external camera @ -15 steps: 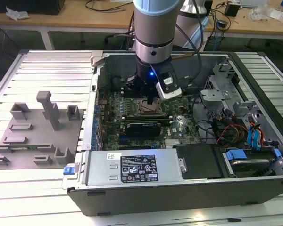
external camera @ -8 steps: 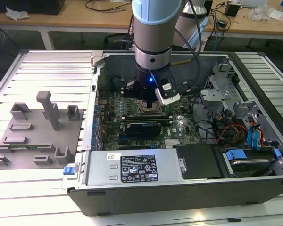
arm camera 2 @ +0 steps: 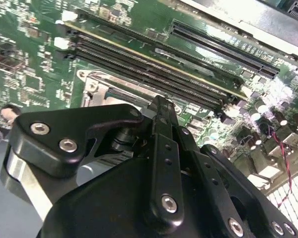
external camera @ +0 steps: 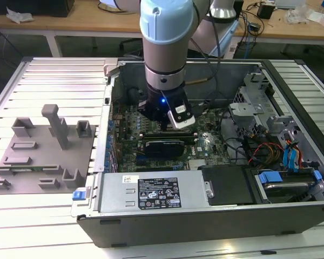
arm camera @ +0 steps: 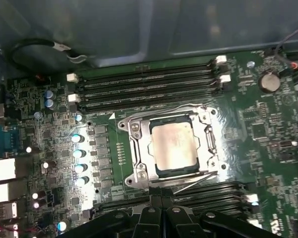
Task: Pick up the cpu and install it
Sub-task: 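Install the second cpu locking lever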
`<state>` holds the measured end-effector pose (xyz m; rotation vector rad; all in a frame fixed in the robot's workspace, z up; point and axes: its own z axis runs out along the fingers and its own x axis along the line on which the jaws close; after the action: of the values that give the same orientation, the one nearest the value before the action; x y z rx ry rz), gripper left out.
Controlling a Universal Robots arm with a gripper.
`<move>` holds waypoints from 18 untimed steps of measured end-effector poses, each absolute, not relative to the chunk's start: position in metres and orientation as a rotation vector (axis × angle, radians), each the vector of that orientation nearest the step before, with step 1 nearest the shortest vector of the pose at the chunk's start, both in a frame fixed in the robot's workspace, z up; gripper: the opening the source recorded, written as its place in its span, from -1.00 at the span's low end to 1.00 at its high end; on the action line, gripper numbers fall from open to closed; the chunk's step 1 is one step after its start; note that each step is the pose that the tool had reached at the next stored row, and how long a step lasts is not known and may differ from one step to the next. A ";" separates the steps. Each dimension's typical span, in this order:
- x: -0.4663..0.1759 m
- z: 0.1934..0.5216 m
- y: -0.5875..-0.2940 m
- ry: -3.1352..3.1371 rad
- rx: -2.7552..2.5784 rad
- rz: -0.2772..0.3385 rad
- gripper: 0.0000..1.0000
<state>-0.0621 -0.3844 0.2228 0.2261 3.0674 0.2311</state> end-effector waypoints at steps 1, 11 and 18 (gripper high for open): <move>-0.064 0.220 -0.384 3.067 0.226 0.231 -0.79; -0.077 0.205 -0.384 3.065 0.228 0.286 -0.79; -0.077 0.197 -0.385 3.063 0.230 0.337 -0.79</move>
<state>-0.0769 -0.3852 0.1975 0.2296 3.0627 0.3372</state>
